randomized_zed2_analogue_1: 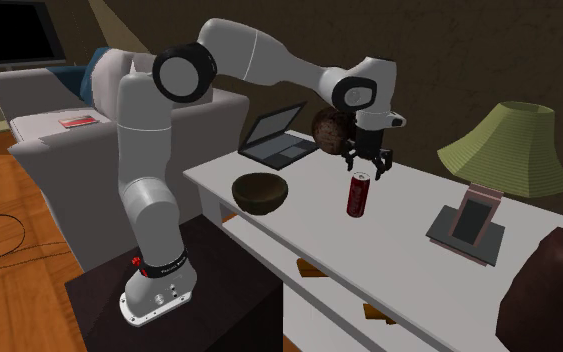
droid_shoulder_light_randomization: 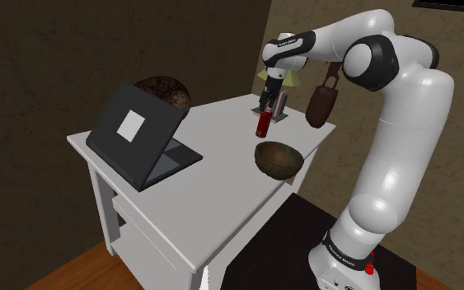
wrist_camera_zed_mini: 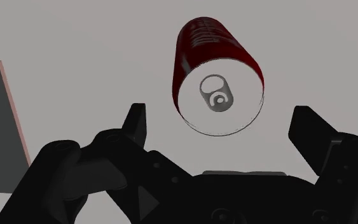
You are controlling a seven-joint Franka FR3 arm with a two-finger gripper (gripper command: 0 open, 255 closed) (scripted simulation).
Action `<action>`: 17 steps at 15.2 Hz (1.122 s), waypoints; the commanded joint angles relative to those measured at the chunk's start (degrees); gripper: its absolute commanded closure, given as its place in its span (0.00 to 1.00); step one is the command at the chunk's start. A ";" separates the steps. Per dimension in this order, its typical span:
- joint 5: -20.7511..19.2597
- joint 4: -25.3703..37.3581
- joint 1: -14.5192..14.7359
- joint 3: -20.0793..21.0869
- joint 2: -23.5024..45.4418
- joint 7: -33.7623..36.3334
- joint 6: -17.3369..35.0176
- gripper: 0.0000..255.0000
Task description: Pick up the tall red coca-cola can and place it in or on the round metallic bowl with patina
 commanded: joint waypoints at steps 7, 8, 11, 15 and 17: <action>0.68 -1.96 -0.12 0.18 1.20 -0.47 3.06 0.00; 0.68 -1.96 -0.12 0.18 1.20 -0.47 3.06 0.00; 0.67 -1.95 -0.12 0.17 1.20 -0.47 3.04 0.00; 0.67 -1.94 -0.13 0.17 1.20 -0.47 3.04 1.00; 0.67 -1.95 -0.12 0.17 1.20 -0.47 3.04 1.00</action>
